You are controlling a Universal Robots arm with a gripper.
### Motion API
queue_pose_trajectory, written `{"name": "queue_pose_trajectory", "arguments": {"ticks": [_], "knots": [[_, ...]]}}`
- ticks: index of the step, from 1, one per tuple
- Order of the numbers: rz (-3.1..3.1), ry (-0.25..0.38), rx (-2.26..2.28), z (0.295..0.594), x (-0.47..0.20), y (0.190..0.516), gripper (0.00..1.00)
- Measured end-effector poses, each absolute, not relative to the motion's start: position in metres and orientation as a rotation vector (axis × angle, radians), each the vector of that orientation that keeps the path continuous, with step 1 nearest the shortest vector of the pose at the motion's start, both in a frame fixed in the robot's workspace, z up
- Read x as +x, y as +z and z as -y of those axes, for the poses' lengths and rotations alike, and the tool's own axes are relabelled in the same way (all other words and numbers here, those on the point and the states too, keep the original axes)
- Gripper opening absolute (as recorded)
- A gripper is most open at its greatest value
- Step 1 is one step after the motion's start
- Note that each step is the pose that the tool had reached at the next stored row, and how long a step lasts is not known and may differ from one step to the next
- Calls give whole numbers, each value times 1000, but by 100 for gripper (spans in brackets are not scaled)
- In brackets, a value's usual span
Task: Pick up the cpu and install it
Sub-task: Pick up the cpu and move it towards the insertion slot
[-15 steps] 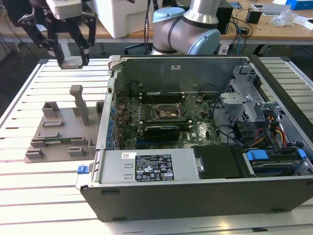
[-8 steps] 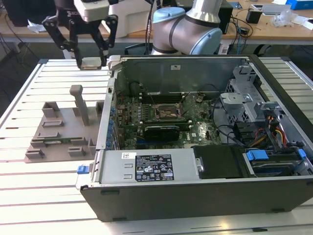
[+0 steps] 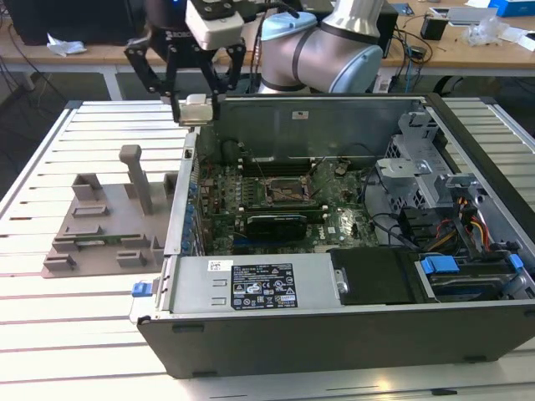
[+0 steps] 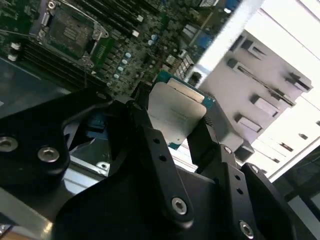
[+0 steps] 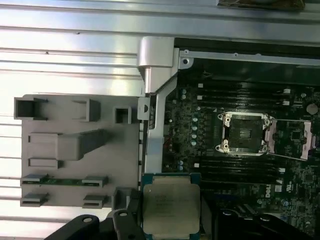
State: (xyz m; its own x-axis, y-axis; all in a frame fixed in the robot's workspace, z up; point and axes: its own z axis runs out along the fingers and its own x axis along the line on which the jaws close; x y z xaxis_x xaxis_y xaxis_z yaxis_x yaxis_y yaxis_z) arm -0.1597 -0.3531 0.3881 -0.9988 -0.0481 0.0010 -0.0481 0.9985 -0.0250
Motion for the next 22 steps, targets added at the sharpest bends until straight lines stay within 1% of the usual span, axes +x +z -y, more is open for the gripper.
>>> {"name": "queue_pose_trajectory", "arguments": {"ticks": [13, 18, 22], "knots": [[3140, 43, 76, 334, -83, 356, 55], [3139, 44, 76, 327, -49, 335, 55], [3139, 45, 76, 319, -41, 321, 55]]}}
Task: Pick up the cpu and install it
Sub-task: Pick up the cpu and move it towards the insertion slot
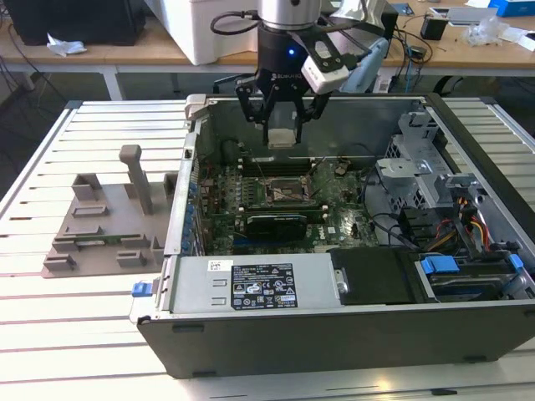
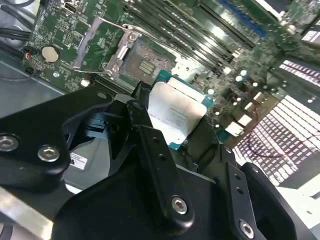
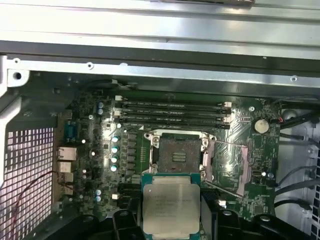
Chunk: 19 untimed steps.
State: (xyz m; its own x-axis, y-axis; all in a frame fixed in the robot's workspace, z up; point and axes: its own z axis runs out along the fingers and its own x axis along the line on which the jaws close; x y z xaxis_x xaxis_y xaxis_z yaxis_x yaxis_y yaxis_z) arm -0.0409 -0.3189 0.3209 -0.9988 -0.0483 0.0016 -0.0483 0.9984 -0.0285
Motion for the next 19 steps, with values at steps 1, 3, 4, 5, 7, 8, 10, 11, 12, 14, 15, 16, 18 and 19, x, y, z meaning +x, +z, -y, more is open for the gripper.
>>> {"name": "queue_pose_trajectory", "arguments": {"ticks": [1, 3, 4, 5, 7, 8, 10, 11, 12, 14, 15, 16, 18, 19], "knots": [[3139, 45, 76, 317, -39, 318, 55], [3139, 46, 77, 315, -36, 313, 55], [3139, 47, 80, 313, -32, 310, 55], [3139, 48, 84, 312, -28, 305, 55], [3139, 49, 85, 311, -24, 297, 55], [3139, 50, 85, 311, -22, 295, 55], [3139, 51, 85, 311, -20, 291, 55], [3139, 51, 85, 310, -19, 289, 55], [3139, 51, 85, 310, -17, 286, 55], [3139, 52, 85, 310, -15, 283, 55], [3139, 52, 85, 310, -14, 280, 55], [3139, 52, 85, 310, -14, 279, 55], [3139, 53, 85, 310, -13, 279, 55], [3139, 53, 85, 310, -13, 279, 55]]}}
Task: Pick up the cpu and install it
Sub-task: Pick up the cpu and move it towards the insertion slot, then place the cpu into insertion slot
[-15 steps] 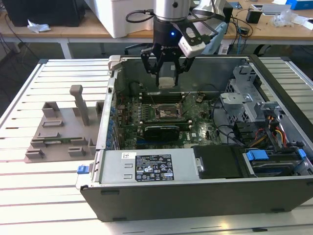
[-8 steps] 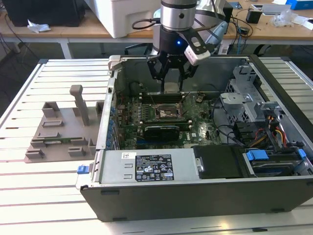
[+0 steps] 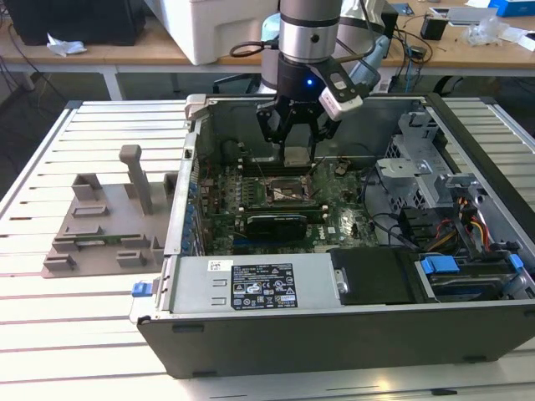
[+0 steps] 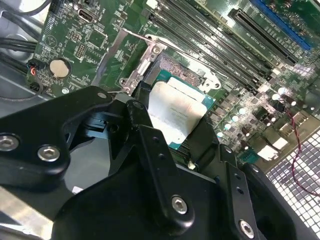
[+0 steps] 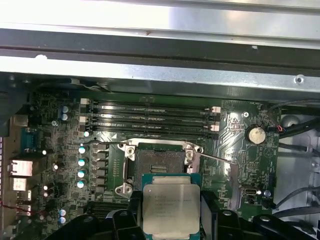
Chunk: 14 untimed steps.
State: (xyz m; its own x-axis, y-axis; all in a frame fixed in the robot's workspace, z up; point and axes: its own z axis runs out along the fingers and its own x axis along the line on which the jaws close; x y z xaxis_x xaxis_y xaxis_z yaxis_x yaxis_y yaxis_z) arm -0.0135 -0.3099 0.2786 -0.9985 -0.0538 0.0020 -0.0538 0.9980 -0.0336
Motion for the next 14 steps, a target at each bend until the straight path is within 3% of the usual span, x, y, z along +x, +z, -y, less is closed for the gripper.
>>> {"name": "queue_pose_trajectory", "arguments": {"ticks": [14], "knots": [[3136, 56, -112, 310, -13, 278, 55]]}}
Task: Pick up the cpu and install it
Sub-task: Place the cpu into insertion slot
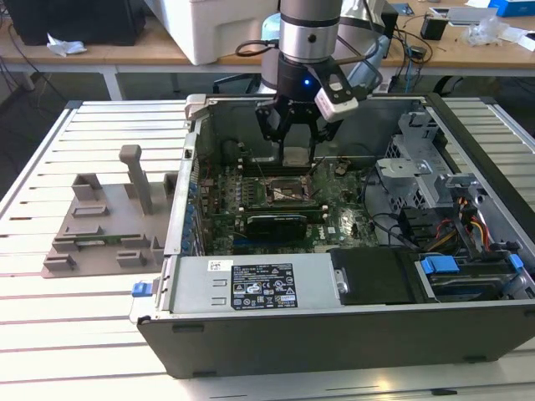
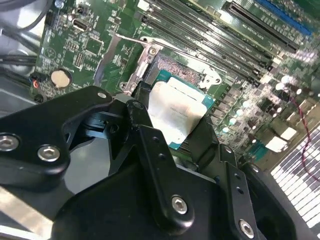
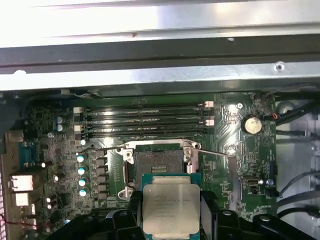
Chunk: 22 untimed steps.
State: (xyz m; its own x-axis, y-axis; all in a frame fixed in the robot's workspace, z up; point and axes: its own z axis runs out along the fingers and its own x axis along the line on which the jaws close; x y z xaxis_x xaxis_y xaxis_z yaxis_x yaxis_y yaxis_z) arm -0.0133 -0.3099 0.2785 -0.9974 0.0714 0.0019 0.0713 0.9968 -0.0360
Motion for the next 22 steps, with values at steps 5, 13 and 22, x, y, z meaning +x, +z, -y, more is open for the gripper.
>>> {"name": "queue_pose_trajectory", "arguments": {"ticks": [5, 13, 22], "knots": [[3116, 58, -348, 310, -13, 278, 55], [3076, 59, -590, 310, -13, 278, 55], [3028, 59, -794, 310, -13, 278, 55]]}}
